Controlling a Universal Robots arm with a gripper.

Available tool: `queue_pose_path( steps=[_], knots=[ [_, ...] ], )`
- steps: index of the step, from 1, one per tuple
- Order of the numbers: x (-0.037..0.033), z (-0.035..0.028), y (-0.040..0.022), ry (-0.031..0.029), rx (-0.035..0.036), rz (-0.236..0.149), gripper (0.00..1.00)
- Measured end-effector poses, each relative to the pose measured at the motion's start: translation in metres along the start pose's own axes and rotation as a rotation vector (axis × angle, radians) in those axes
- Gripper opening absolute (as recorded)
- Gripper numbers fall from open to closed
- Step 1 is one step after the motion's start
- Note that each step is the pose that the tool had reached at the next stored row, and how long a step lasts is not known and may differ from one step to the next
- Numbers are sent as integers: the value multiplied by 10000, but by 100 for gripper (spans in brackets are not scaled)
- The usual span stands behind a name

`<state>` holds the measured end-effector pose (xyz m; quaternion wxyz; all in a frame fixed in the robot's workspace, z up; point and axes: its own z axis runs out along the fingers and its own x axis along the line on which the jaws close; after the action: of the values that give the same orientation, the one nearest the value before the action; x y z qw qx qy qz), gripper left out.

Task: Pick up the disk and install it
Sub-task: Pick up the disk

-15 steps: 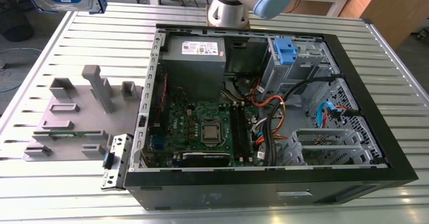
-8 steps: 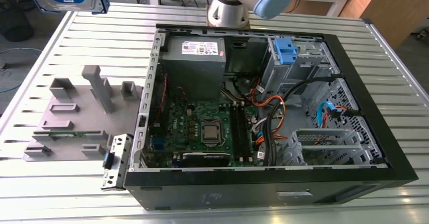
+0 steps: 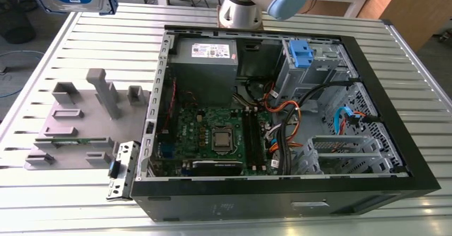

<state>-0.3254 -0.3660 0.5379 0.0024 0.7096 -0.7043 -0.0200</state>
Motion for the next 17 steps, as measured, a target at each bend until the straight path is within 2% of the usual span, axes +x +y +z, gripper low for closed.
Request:
queue_pose_path(
  steps=[17],
  knots=[
    [1,-3,-78,0,0,0,35]
  ],
)
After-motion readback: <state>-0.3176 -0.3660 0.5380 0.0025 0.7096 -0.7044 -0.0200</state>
